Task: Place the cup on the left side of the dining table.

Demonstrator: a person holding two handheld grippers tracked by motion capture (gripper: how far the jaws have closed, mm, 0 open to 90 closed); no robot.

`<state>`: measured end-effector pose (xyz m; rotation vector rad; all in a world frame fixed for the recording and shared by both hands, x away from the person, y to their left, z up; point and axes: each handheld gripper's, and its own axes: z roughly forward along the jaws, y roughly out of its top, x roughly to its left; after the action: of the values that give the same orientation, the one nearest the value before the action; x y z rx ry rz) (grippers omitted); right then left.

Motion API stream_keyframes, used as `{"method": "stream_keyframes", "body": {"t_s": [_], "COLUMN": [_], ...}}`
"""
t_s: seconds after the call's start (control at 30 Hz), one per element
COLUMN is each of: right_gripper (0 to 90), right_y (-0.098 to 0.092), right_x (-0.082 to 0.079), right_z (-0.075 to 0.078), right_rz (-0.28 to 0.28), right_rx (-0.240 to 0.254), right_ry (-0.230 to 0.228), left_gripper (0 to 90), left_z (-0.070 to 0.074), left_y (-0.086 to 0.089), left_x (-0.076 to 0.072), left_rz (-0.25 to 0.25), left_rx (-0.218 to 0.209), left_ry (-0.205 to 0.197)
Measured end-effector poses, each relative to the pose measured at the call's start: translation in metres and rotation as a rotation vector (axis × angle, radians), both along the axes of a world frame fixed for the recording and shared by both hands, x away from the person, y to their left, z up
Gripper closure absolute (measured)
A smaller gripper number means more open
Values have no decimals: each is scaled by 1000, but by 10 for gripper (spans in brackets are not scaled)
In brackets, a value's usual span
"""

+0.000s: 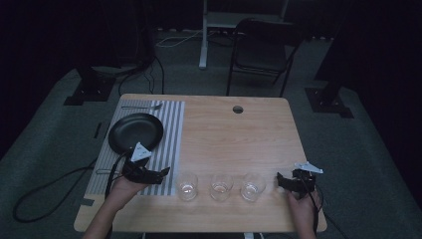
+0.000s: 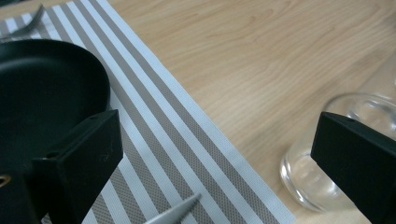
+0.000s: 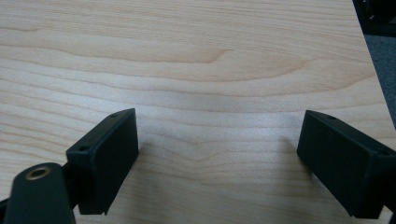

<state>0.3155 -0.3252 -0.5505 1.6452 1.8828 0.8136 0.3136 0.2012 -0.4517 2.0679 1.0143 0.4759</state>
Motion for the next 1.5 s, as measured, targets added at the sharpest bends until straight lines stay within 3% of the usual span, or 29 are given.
{"method": "stream_keyframes", "body": {"t_s": [0.37, 0.47, 0.97, 1.5], "right_gripper": [121, 121, 121, 121], "right_y": [0, 0, 0, 0], "right_x": [0, 0, 0, 0], "right_z": [0, 0, 0, 0], "right_rz": [0, 0, 0, 0], "right_rx": [0, 0, 0, 0], "right_ry": [0, 0, 0, 0], "left_gripper": [27, 27, 27, 27], "left_z": [7, 8, 16, 17], "left_y": [-23, -35, -72, -111], "left_x": [9, 12, 16, 17], "left_rz": [-57, -96, -214, -331], "left_rx": [4, -7, 21, 33], "left_ry": [-6, 0, -1, 26]}}
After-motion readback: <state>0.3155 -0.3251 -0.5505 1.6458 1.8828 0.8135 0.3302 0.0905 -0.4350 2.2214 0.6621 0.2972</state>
